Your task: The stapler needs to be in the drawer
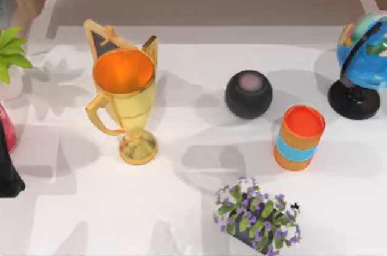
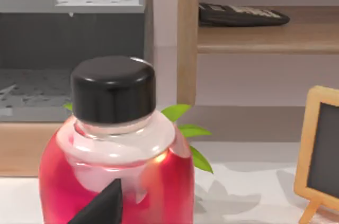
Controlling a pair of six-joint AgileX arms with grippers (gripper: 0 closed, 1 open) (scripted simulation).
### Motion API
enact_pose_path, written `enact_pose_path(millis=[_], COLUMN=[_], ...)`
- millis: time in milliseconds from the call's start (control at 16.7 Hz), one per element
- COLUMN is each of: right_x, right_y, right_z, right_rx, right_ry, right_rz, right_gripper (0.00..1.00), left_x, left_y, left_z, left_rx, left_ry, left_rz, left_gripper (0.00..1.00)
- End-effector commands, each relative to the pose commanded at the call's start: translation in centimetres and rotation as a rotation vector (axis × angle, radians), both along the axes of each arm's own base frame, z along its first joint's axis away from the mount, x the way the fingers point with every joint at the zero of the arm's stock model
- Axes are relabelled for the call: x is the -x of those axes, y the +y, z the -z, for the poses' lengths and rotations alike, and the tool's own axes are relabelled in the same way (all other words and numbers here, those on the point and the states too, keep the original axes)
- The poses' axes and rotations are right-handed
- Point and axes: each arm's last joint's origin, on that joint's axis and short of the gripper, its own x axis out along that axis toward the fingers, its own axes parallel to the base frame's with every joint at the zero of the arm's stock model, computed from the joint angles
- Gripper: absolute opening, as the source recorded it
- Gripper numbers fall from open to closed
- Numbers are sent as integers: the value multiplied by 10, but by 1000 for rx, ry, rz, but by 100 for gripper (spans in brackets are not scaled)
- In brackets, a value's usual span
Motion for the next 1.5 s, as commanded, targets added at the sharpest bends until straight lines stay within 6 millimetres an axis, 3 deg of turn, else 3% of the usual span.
enact_pose_path(millis=[240,540,780,1500], right_x=[-1,-24,-25,-25], right_y=[-1,0,0,0], right_z=[-1,0,0,0], right_rx=[0,0,0,0], right_ry=[-1,0,0,0], right_rz=[3,0,0,0], right_gripper=[100,100,100,10], left_x=[0,0,0,0], left_y=[0,0,0,0], left_z=[0,0,0,0], left_rx=[0,0,0,0], left_ry=[0,0,0,0], left_rz=[0,0,0,0], left_gripper=[100,100,100,100])
